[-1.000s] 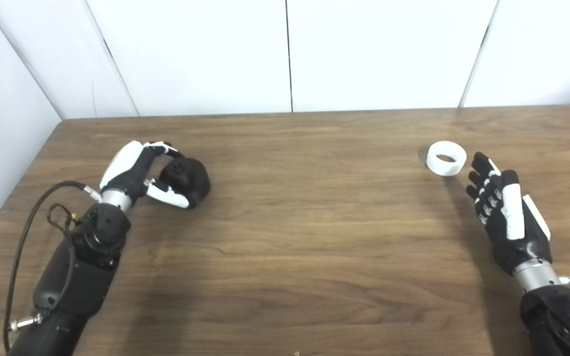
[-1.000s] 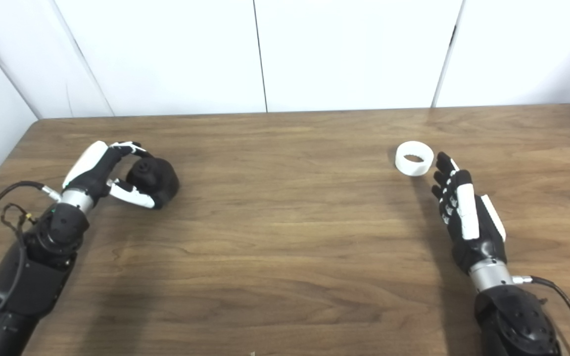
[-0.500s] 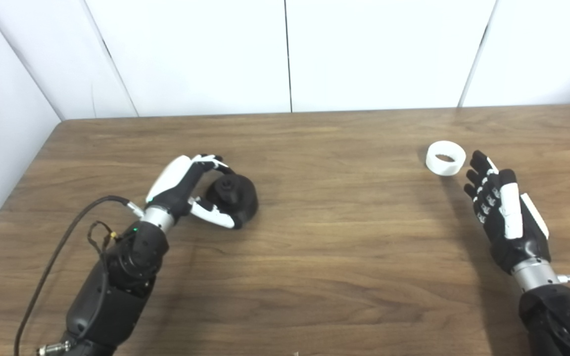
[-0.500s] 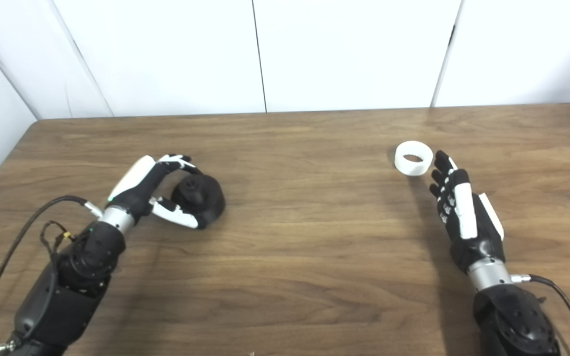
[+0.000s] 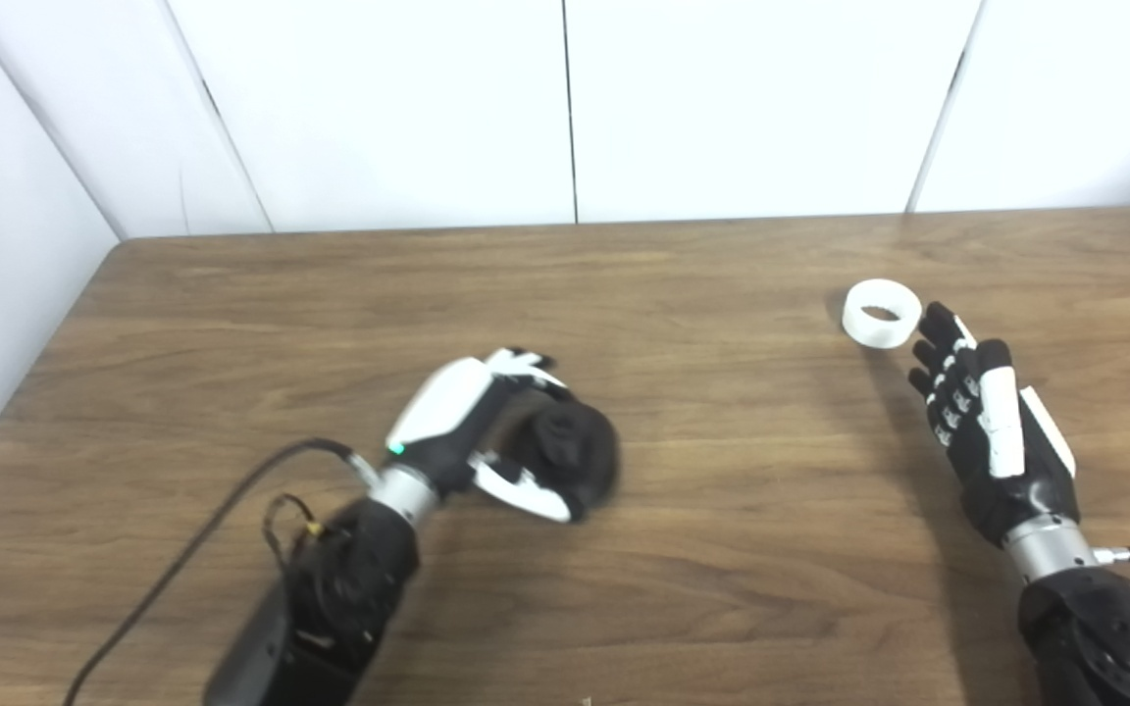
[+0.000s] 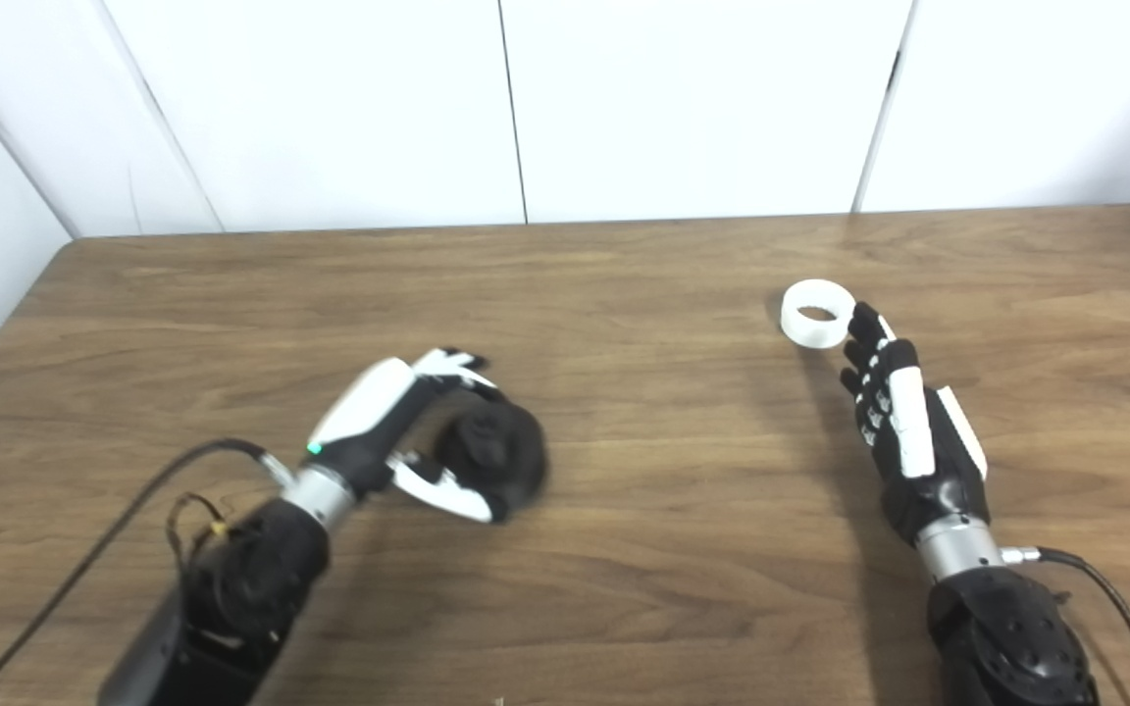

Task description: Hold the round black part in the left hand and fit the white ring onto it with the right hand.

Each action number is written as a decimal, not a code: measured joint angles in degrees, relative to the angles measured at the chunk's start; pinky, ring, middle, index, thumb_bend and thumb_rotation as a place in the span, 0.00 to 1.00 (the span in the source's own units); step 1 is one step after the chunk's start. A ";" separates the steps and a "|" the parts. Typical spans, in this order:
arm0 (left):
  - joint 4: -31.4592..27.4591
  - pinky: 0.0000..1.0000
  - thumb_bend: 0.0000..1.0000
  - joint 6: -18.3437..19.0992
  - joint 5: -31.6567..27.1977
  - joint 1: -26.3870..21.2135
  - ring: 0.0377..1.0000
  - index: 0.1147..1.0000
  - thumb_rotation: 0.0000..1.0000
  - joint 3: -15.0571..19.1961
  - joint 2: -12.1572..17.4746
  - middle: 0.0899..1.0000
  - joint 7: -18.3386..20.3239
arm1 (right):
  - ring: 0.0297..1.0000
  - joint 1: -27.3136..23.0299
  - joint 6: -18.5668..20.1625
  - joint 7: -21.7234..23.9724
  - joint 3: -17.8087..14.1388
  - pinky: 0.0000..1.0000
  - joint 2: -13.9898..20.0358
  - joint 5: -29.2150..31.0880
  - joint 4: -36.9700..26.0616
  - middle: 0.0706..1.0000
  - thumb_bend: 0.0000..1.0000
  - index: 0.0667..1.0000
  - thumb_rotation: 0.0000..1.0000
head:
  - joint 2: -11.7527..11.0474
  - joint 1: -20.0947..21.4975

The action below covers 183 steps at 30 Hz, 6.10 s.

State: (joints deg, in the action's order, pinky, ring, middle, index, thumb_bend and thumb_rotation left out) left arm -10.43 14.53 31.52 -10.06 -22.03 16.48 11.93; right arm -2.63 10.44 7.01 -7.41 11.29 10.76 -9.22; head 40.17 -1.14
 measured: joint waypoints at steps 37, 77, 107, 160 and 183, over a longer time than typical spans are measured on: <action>-3.61 0.90 0.92 -5.21 4.93 8.73 1.00 0.59 0.17 -0.96 -5.89 0.92 -2.62 | 1.00 -18.52 -5.35 -7.69 8.46 0.99 10.98 -33.21 12.47 0.90 0.91 0.70 0.32 | -0.44 1.85; -1.81 0.88 0.93 -8.66 6.10 9.36 0.99 0.60 0.18 0.32 -6.44 0.91 -4.45 | 1.00 -30.13 -9.58 -8.78 15.33 1.00 13.70 -38.04 43.49 0.94 0.97 0.65 0.30 | -1.58 3.25; -1.81 0.88 0.93 -8.66 6.15 9.77 0.99 0.60 0.16 0.90 -7.10 0.92 -4.26 | 0.97 -30.11 -13.85 -13.60 14.72 0.94 13.08 -35.34 45.35 0.86 0.53 0.45 0.15 | -1.32 2.90; -1.72 0.86 0.91 -8.69 7.09 10.39 0.98 0.59 0.17 1.12 -8.03 0.91 -5.16 | 0.98 -11.68 7.37 18.05 24.88 0.94 8.16 -32.11 -18.13 0.88 0.52 0.45 0.15 | 0.44 2.81; -1.54 0.85 0.91 -8.68 7.17 10.48 0.98 0.58 0.19 1.01 -8.30 0.91 -5.86 | 1.00 -11.78 7.10 19.60 28.28 0.93 6.21 -33.75 -15.52 0.88 0.52 0.46 0.15 | 0.97 2.81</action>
State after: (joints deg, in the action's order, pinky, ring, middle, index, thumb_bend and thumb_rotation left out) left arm -11.97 5.84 38.70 0.42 -21.02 8.17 6.06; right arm -14.41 17.54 26.61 20.87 17.50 -22.99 -24.74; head 41.13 1.67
